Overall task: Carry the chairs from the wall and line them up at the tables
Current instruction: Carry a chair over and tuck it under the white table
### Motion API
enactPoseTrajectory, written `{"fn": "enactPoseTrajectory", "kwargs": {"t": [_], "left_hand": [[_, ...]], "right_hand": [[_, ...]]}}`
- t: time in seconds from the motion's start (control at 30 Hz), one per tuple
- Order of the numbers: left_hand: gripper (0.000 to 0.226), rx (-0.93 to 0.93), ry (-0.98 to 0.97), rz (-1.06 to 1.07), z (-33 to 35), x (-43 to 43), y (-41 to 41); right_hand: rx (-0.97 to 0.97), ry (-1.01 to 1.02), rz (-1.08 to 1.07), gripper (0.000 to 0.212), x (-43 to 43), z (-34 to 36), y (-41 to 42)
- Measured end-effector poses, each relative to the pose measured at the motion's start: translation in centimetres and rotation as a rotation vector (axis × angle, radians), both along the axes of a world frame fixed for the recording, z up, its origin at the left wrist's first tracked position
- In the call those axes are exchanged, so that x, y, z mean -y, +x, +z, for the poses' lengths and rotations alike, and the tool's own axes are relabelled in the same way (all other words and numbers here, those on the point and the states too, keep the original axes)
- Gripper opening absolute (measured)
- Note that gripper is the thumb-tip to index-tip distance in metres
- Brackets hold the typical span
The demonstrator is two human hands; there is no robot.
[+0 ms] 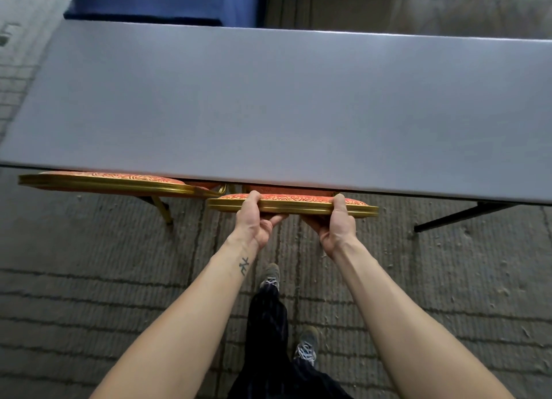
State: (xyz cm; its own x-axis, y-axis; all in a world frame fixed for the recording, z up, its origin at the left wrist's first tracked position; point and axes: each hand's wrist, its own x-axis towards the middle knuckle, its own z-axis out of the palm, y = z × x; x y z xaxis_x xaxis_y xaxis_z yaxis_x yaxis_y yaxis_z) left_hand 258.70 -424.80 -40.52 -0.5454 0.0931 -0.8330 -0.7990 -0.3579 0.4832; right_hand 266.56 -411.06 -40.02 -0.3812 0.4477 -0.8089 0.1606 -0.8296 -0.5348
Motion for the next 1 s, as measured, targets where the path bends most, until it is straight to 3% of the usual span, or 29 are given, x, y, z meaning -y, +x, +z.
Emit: {"fn": "enactPoseTrajectory", "kwargs": {"t": [0.5, 0.73, 0.87, 1.0], "left_hand": [[0.026, -0.022, 0.023, -0.010, -0.1, -0.2, -2.1], [0.083, -0.027, -0.035, -0.140, 0.9, 0.3, 0.1], [0.071, -0.053, -0.027, -0.301, 3.1, -0.1, 1.7], [0.066, -0.124, -0.057, -0.484, 4.7, -1.0, 4.2]], "right_hand": [[0.005, 0.039, -0.002, 0.035, 0.0, -1.2, -2.6], [0.022, 0.048, 0.059, 0.051, 0.2, -0.8, -1.7], [0.034, 0.081, 0.139, 0.056, 0.5, 0.4, -0.4], [-0.039, 0.098, 0.196, 0.046, 0.8, 1.9, 2.1]]}}
